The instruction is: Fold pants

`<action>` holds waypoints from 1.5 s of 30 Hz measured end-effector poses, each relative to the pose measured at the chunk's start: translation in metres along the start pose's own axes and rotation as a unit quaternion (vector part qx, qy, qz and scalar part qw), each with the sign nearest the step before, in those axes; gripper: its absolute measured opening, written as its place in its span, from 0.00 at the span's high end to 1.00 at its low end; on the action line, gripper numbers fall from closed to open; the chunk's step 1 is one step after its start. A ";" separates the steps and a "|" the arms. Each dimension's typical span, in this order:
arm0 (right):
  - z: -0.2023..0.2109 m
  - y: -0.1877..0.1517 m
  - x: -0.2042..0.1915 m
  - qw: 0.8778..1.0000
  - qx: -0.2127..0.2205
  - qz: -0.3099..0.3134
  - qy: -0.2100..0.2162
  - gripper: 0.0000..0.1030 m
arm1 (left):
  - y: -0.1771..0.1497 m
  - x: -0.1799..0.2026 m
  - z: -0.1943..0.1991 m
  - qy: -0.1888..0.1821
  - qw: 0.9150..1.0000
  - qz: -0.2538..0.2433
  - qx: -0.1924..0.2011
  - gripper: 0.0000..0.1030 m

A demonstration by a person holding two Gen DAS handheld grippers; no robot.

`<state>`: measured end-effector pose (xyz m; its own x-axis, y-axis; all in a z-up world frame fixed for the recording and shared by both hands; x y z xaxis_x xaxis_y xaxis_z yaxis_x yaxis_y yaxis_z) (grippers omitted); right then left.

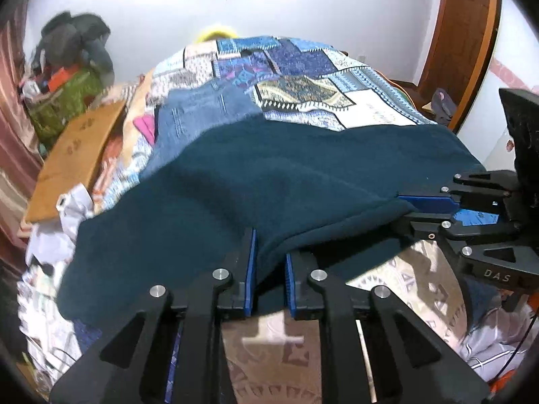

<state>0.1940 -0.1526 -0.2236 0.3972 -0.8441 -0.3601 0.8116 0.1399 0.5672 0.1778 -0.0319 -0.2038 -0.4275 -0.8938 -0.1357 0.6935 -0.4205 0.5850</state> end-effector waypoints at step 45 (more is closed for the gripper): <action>0.039 0.014 0.105 0.980 0.029 -0.138 -0.139 0.23 | -0.063 -0.145 0.019 0.041 0.979 0.199 -0.021 0.06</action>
<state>0.2301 -0.2591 -0.2249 0.0270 -0.9555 -0.2938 0.8427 -0.1363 0.5209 0.1854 0.1270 -0.2060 -0.0722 -0.9969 0.0325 0.8196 -0.0407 0.5715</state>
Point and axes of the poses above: each gripper's, at about its wrist camera, not at the fingertips, and z roughly against the way its jaws point, x to its right, y to its top, the point moved 2 cm from there along -z, roughly the way its jaws point, and after that the axes turned 15 degrees about -z, right-handed, at the moved point
